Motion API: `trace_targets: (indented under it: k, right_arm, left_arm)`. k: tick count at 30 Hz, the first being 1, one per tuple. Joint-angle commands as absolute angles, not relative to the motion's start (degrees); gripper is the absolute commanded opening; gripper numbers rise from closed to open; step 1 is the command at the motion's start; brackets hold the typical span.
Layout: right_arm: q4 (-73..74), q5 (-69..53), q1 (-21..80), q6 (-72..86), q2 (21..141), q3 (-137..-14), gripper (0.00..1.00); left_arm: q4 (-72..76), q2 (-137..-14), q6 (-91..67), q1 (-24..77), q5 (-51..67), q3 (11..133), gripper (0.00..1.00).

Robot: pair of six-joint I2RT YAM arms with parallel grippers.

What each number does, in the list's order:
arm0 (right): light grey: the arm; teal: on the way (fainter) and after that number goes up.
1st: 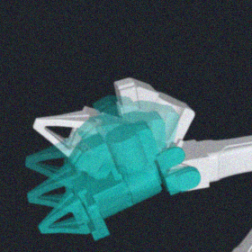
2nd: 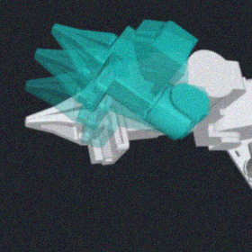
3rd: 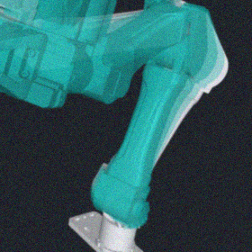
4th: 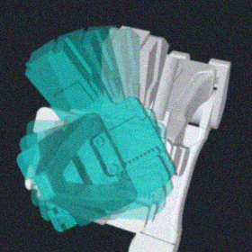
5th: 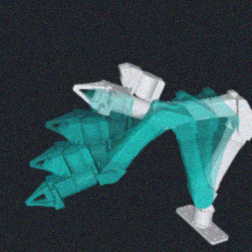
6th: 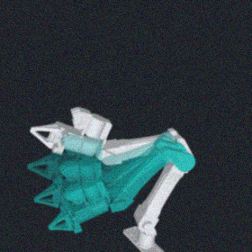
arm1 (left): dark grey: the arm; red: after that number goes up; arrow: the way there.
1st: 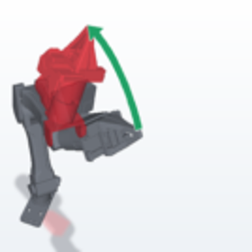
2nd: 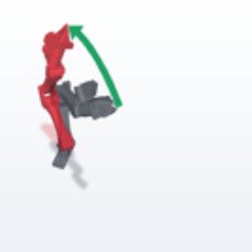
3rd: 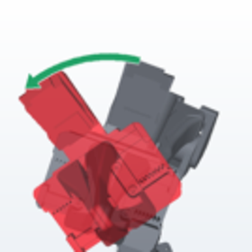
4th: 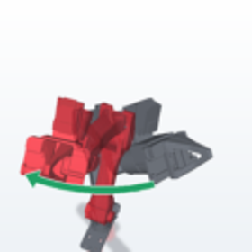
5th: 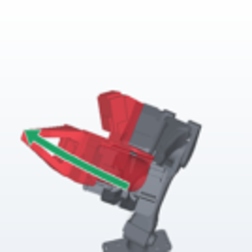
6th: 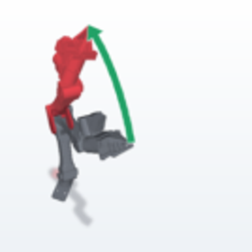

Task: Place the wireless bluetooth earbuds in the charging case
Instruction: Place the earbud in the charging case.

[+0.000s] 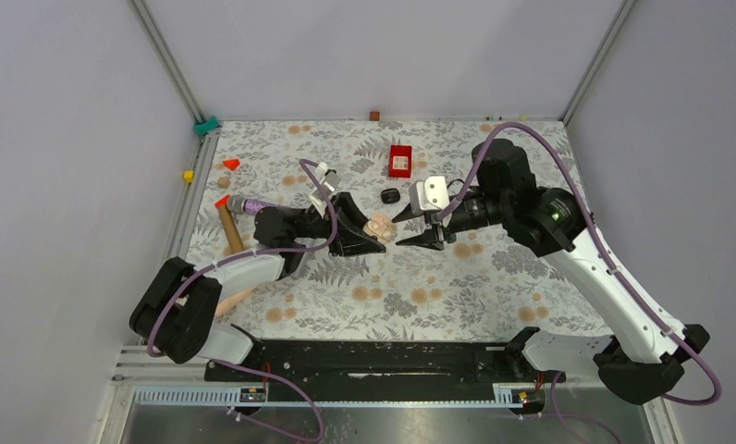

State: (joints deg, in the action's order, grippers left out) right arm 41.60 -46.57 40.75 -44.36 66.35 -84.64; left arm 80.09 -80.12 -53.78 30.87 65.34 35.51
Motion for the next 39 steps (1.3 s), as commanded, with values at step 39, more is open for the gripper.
trace_targets:
  k: [39]
  right_arm:
    - [47.1,-39.9,45.7,-53.9,73.2,-88.7,0.27]
  left_arm:
    - [83.7,-81.4,-52.9,33.0,67.9,37.9,0.0]
